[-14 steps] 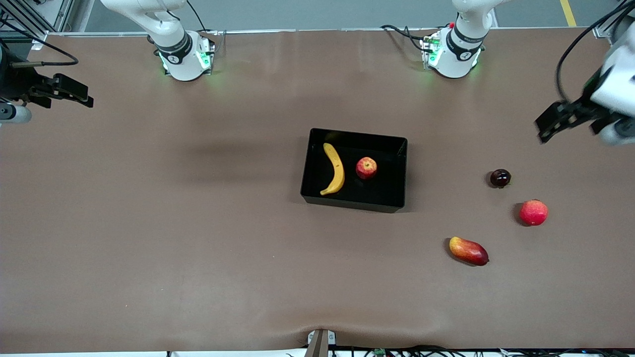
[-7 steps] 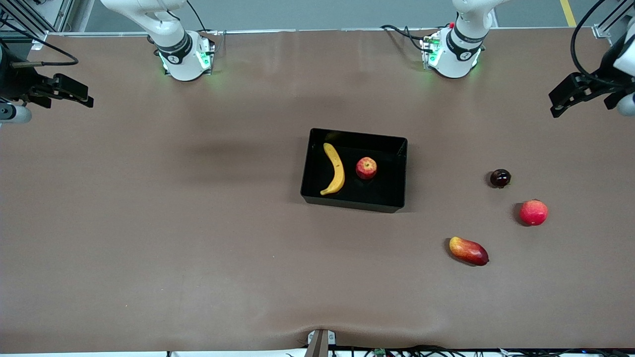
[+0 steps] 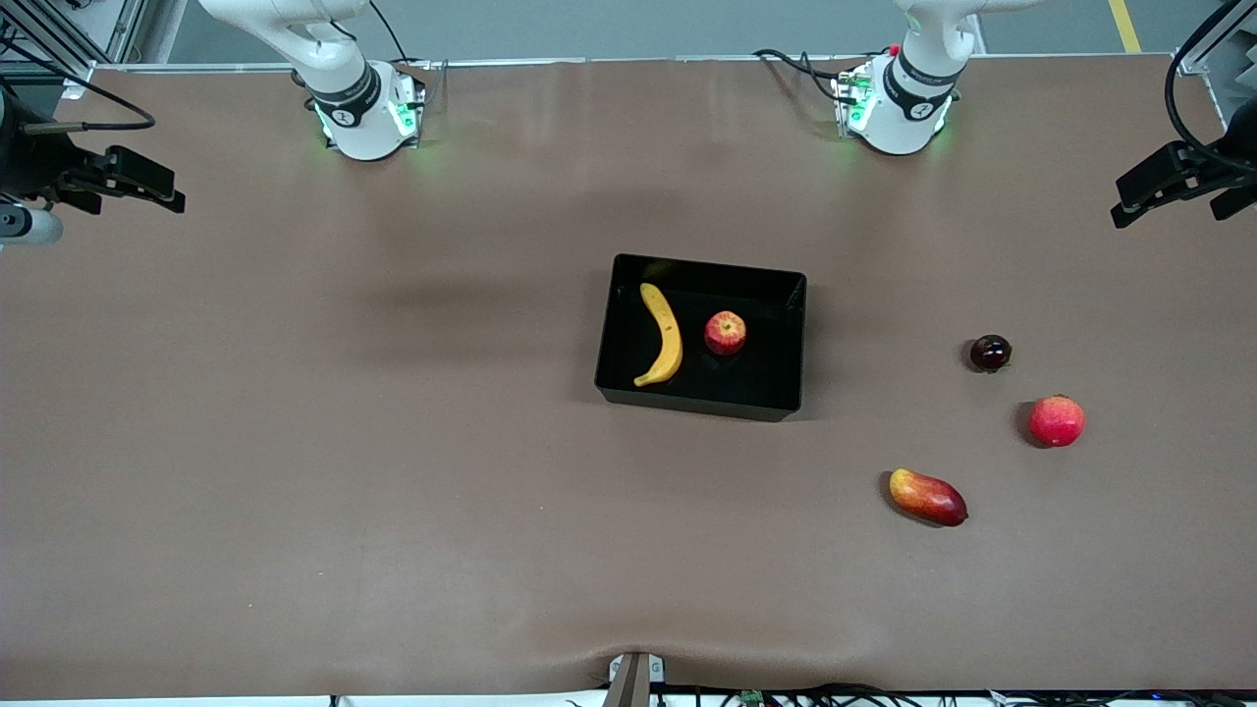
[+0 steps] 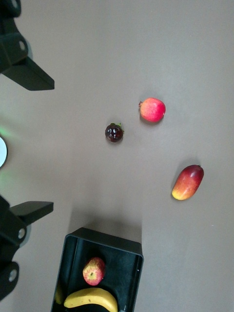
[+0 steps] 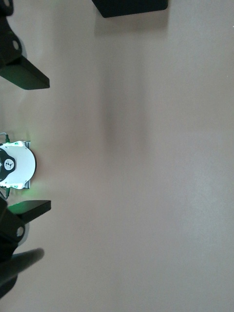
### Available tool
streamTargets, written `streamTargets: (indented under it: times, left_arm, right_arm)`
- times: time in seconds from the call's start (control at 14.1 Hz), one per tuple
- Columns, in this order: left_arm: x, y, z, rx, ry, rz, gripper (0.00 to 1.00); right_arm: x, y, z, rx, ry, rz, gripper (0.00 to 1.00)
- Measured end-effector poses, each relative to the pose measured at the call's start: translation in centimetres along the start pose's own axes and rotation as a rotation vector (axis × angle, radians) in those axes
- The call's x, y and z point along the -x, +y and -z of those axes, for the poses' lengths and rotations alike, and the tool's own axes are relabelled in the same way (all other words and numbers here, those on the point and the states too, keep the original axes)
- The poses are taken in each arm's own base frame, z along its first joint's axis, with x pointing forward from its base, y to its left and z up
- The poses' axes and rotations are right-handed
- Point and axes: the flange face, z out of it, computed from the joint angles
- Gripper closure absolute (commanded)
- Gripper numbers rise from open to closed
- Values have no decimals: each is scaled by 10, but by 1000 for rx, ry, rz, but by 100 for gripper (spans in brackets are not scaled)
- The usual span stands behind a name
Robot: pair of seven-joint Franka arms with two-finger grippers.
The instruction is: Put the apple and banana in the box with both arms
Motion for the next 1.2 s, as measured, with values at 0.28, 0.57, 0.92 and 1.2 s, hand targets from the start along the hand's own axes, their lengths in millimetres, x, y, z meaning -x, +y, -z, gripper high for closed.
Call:
streamTargets:
  times: [0.28, 0.57, 0.92, 1.2]
  left_arm:
    - [5, 9, -3, 0, 23, -4, 0]
    - [5, 9, -4, 0, 29, 11, 0]
    - [4, 13, -14, -2, 9, 6, 0]
    - [5, 13, -11, -2, 15, 6, 0]
  right_arm:
    - [0, 0, 0, 0, 0, 0, 0]
    - [0, 0, 0, 0, -1, 0, 0]
    - [-1, 0, -1, 0, -2, 0, 0]
    - [-1, 0, -1, 0, -2, 0, 0]
